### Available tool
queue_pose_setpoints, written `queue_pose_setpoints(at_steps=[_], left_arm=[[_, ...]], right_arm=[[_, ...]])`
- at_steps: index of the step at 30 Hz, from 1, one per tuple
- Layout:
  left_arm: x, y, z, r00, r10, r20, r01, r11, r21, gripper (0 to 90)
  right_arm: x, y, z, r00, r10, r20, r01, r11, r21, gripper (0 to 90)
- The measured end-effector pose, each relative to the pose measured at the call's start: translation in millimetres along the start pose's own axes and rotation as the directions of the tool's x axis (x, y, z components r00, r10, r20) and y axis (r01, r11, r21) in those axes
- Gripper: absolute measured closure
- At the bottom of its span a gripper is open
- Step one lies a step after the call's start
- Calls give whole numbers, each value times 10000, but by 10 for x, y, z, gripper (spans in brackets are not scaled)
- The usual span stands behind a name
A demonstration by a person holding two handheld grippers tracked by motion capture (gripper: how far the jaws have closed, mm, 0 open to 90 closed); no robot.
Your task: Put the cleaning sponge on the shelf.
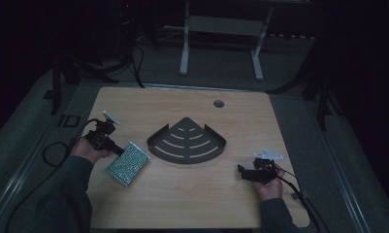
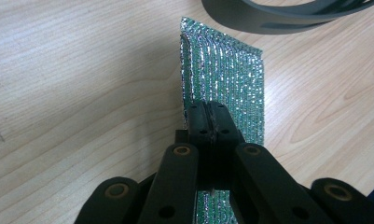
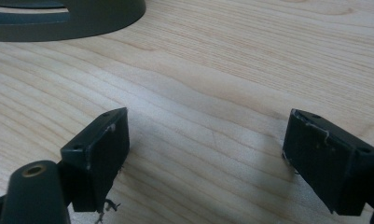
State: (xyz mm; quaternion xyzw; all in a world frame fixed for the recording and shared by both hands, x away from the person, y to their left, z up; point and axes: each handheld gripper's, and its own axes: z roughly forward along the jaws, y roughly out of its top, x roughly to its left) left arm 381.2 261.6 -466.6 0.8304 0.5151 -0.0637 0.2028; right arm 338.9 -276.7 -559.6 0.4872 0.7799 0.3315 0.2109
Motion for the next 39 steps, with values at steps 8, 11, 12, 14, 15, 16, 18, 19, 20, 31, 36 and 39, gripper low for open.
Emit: queue_pose_setpoints(at_steps=[8, 11, 12, 14, 15, 16, 18, 19, 20, 31, 36, 39], left_arm=[[-23, 40, -88, 9997, 193, 123, -193, 9998, -7, 900], [-31, 63, -120, 9997, 202, 165, -201, 9998, -91, 900], [-37, 71, -129, 9996, 230, 166, -229, 9997, -87, 900], [-51, 91, -144, 9994, 291, 187, -289, 9995, -81, 900], [-55, 99, -153, 9992, 304, 240, -302, 9995, -102, 900], [-63, 109, -160, 9992, 314, 238, -311, 9995, -100, 900], [-79, 128, -179, 9993, 327, 207, -324, 9994, -153, 900], [-83, 140, -192, 9991, 394, 184, -391, 9992, -124, 900], [-90, 153, -203, 9990, 411, 182, -409, 9991, -140, 900], [-180, 299, -287, 9977, 661, 151, -657, 9974, -284, 900], [-212, 373, -304, 9970, 756, 138, -751, 9966, -340, 900], [-228, 433, -303, 9965, 824, 125, -820, 9960, -358, 900]], right_arm=[[0, 0, 0, 10000, -1, -1, 1, 10000, 2, 142], [0, 1, 0, 10000, -3, -3, 3, 10000, 3, 142], [0, 1, 1, 10000, 0, -2, 0, 10000, 3, 142], [0, 1, 1, 10000, -2, -3, 2, 10000, 3, 142], [0, 1, 1, 10000, -2, -3, 2, 10000, 4, 142], [0, 1, 1, 10000, -1, -3, 1, 10000, 4, 142], [0, 1, 1, 10000, 1, -3, -1, 10000, 4, 142], [0, 1, 1, 10000, -2, -3, 2, 10000, 3, 142], [0, 1, 1, 10000, -1, -4, 1, 10000, 4, 142], [-1, 2, 2, 10000, -7, -3, 7, 10000, 3, 142], [-1, 2, 2, 10000, -12, -3, 12, 10000, 7, 142], [-2, 2, 2, 10000, -19, -5, 19, 10000, 5, 142]])
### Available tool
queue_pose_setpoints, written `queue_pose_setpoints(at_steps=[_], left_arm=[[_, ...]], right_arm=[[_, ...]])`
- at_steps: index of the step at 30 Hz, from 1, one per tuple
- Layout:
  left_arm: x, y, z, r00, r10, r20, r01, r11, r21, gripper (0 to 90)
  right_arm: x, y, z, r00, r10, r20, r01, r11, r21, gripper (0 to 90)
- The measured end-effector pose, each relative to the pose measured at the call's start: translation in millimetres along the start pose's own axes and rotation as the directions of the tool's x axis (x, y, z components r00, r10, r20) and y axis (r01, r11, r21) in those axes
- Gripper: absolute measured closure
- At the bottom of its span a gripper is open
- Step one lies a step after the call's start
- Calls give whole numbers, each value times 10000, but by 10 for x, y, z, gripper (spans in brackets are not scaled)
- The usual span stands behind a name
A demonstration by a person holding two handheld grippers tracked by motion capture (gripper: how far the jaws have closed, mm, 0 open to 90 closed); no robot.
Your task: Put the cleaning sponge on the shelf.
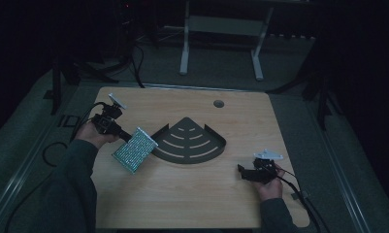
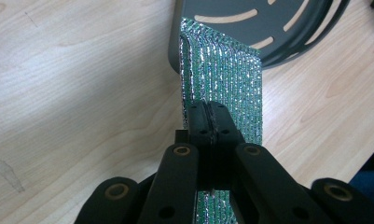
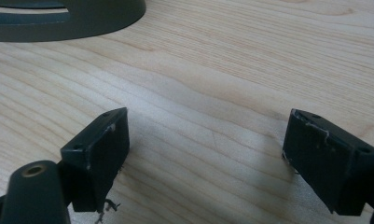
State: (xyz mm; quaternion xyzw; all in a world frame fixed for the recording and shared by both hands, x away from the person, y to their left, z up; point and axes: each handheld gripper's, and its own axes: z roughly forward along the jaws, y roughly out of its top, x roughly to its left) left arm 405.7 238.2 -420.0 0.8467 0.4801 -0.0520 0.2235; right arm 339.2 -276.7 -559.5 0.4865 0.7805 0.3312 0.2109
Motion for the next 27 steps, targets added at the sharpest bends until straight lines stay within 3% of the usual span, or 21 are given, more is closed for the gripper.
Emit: queue_pose_setpoints(at_steps=[27], left_arm=[[-136, 378, 62, 9994, 336, -39, -336, 9993, -156, 900]], right_arm=[[1, 1, 1, 10000, 19, -15, -19, 10000, 5, 142]])
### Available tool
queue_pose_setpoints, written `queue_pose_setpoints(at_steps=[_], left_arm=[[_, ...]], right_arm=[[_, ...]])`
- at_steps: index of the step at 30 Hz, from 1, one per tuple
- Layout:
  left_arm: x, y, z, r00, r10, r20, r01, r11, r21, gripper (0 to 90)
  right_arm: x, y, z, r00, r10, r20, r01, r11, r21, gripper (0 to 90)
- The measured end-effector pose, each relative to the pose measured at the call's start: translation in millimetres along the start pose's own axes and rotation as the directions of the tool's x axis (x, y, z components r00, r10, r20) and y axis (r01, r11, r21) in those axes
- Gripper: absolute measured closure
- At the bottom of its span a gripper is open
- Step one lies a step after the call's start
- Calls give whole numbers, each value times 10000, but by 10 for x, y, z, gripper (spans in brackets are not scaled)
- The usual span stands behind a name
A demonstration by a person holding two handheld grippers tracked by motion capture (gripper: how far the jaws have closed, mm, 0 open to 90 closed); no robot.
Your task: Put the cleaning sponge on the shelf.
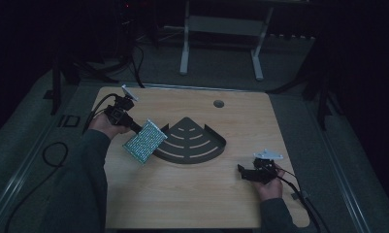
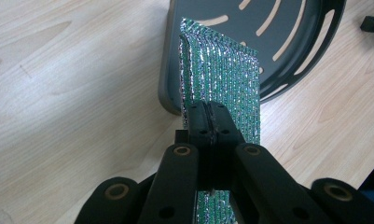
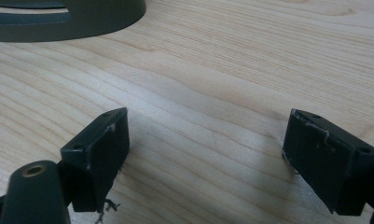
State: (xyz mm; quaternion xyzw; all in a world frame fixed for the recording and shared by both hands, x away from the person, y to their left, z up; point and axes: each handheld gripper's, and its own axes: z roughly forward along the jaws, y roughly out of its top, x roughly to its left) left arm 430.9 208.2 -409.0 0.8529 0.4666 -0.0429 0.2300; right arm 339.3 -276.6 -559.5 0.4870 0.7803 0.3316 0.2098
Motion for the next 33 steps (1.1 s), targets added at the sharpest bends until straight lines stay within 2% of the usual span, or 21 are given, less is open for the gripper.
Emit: queue_pose_setpoints(at_steps=[14, 16, 24, 26, 30, 33], left_arm=[[-77, 194, 87, 9997, 219, 70, -218, 9997, -60, 900], [-111, 259, 112, 9994, 336, 59, -335, 9994, -59, 900], [-138, 382, 152, 9994, 360, -18, -360, 9993, -131, 900], [-139, 398, 155, 9991, 424, 22, -424, 9990, -108, 900], [-222, 483, 175, 9975, 692, -160, -694, 9975, -141, 900], [-234, 529, 208, 9976, 689, -52, -690, 9976, -104, 900]], right_arm=[[0, 0, 0, 10000, -2, 5, 2, 10000, -2, 142], [0, 0, 0, 10000, 1, 5, -1, 10000, -2, 142], [0, 0, 0, 10000, 2, 4, -2, 10000, -1, 142], [0, 0, 0, 10000, -6, 3, 6, 10000, 0, 142], [-1, 0, 0, 10000, -17, -5, 17, 10000, -2, 142], [-1, 1, 1, 10000, -7, 3, 7, 10000, -5, 142]])
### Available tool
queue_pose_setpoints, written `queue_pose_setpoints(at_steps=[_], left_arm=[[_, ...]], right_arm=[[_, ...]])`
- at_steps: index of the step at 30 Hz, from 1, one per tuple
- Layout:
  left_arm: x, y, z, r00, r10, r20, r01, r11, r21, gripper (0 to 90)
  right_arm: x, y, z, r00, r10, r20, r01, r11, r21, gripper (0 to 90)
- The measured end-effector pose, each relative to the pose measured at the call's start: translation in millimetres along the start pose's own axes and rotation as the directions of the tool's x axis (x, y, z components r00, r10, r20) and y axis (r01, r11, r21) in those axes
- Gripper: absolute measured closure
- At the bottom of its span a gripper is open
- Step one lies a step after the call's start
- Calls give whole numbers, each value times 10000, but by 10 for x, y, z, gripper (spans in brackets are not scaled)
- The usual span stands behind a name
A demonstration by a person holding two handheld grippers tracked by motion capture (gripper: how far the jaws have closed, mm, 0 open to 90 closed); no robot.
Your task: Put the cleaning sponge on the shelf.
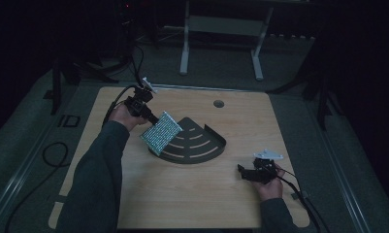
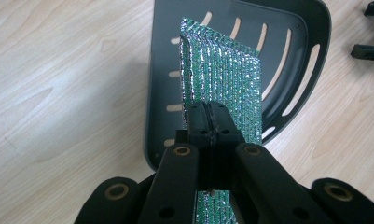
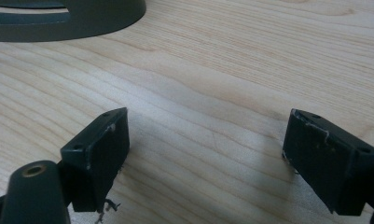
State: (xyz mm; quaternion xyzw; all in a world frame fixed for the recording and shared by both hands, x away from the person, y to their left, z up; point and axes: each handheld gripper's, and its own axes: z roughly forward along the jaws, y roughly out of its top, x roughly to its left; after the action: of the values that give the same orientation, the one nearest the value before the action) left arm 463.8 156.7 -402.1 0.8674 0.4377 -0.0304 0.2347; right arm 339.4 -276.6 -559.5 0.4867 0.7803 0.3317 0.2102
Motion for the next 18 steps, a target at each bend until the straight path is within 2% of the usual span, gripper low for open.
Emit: queue_pose_setpoints(at_steps=[18], left_arm=[[55, 148, 223, 9999, -141, 96, 141, 9999, 26, 900]], right_arm=[[-1, 0, 0, 10000, -7, -4, 7, 10000, 0, 142]])
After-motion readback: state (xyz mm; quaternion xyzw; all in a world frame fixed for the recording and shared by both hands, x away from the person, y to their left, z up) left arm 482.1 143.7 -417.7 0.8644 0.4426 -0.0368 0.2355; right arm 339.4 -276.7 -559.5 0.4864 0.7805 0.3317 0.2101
